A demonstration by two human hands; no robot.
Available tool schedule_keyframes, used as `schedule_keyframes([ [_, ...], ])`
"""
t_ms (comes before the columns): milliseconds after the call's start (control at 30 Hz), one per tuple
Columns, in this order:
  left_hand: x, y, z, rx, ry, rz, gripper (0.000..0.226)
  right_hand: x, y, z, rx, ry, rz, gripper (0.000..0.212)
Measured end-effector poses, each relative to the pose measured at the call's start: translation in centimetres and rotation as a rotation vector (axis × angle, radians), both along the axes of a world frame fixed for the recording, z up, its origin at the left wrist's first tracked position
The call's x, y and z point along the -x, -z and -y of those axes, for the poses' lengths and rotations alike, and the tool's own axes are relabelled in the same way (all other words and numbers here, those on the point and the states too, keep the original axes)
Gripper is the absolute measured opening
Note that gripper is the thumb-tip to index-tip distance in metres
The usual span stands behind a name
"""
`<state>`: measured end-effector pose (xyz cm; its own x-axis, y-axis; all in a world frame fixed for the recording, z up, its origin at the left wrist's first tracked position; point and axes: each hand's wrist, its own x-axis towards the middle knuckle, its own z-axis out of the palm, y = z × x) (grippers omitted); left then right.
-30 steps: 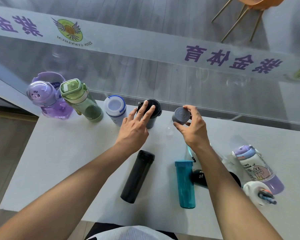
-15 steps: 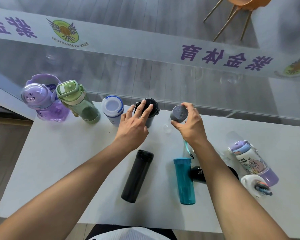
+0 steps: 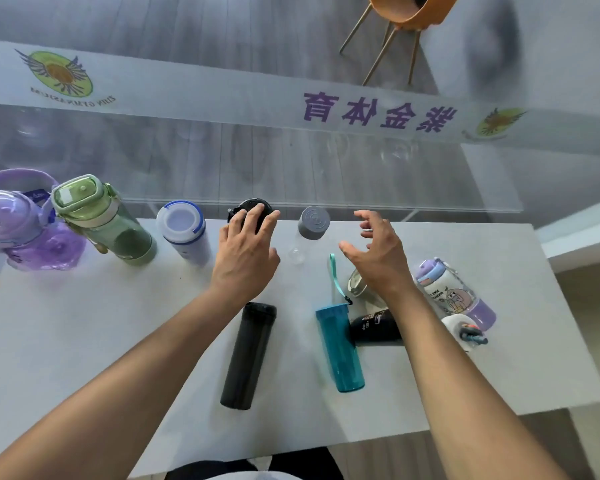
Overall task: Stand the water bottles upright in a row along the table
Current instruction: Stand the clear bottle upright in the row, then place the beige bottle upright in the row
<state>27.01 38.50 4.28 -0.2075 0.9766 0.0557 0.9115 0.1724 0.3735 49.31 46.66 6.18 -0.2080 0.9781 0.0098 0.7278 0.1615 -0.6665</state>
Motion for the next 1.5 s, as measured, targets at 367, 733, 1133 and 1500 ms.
schedule_keyframes([
  [367, -7.3, -0.7, -0.8, -0.052, -0.043, -0.043, 0.064, -6.3, -0.5, -4.7, 0.058, -0.131, 0.021, 0.046],
  [733, -11.7, 0.0, -1.8, 0.010, -0.196, -0.089, 0.072, -9.9, 5.5, -7.0, 0.450, -0.333, 0.283, 0.069],
  [1133, -11.5, 0.4, -2.4, 0.104, -0.231, -0.060, 0.074, -9.4, 9.7, -4.9, 0.414, -0.389, 0.598, 0.083],
  [1500, -11.9, 1.0, -1.9, 0.105, -0.247, -0.024, 0.081, -9.2, 6.3, -6.8, 0.291, -0.241, 0.143, 0.091],
])
